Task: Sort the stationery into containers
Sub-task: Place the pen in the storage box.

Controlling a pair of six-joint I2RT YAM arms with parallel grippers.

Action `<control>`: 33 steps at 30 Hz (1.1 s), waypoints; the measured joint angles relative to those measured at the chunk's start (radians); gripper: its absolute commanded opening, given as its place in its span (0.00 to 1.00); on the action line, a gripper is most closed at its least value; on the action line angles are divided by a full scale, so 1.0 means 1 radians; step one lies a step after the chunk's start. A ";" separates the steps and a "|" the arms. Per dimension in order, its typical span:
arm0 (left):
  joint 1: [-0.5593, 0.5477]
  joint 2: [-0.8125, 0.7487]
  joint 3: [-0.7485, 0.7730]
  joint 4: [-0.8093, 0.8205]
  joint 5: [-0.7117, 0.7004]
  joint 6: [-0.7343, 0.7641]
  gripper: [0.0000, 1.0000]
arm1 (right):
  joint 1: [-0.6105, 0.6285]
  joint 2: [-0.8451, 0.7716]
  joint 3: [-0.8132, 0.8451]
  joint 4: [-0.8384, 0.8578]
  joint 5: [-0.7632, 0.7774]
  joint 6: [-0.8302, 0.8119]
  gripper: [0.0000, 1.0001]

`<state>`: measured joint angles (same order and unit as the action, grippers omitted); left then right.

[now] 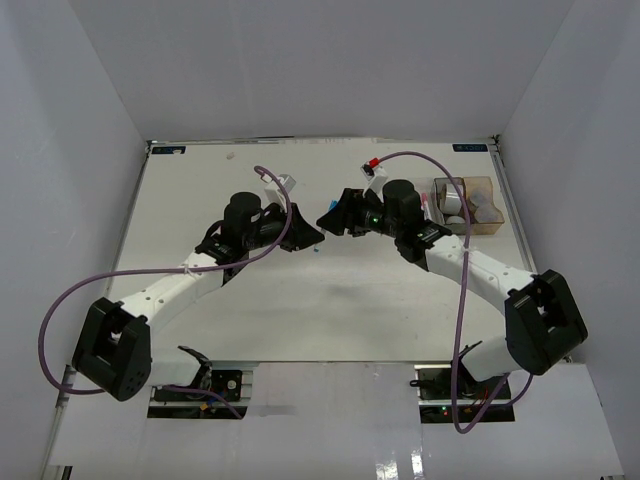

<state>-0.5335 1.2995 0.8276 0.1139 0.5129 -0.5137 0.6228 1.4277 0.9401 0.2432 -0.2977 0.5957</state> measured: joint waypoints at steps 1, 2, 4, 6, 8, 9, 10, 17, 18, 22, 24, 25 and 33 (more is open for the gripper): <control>0.000 -0.002 0.000 0.001 0.000 0.000 0.14 | 0.002 0.005 0.003 0.001 0.000 0.003 0.64; 0.000 -0.002 0.000 0.002 0.000 0.000 0.14 | 0.003 0.008 0.005 0.003 -0.001 0.006 0.58; 0.000 -0.002 -0.001 0.002 0.000 0.000 0.15 | 0.006 0.014 0.008 0.010 -0.003 0.010 0.51; 0.000 -0.002 -0.002 0.002 0.000 0.000 0.15 | 0.007 0.017 0.014 0.018 -0.008 0.016 0.40; 0.000 -0.002 -0.002 0.002 0.000 0.000 0.20 | 0.008 0.018 0.016 0.024 -0.014 0.021 0.30; 0.000 -0.002 -0.002 0.002 -0.001 0.000 0.23 | 0.009 0.018 0.018 0.026 -0.018 0.027 0.26; 0.000 -0.002 -0.002 0.002 -0.002 0.000 0.27 | 0.010 0.018 0.019 0.028 -0.021 0.028 0.23; -0.001 0.000 -0.002 -0.017 -0.038 0.008 0.63 | 0.013 0.018 0.026 0.006 0.017 -0.001 0.08; -0.001 0.000 -0.002 -0.026 -0.050 0.009 0.71 | 0.008 0.018 0.032 -0.018 0.033 -0.013 0.08; 0.002 0.000 0.003 -0.081 -0.107 0.027 0.87 | -0.036 0.018 0.085 -0.145 0.115 -0.093 0.08; 0.007 0.000 0.015 -0.127 -0.153 0.034 0.93 | -0.085 0.020 0.140 -0.242 0.178 -0.148 0.08; 0.010 0.000 0.025 -0.155 -0.179 0.042 0.95 | -0.113 0.022 0.169 -0.284 0.212 -0.173 0.08; 0.097 0.000 0.140 -0.355 -0.467 0.106 0.98 | -0.338 0.154 0.424 -0.520 0.452 -0.388 0.11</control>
<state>-0.4366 1.2995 0.9672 -0.2413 0.0456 -0.4080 0.2844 1.5822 1.3640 -0.2764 0.1539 0.2073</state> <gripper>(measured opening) 0.979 0.213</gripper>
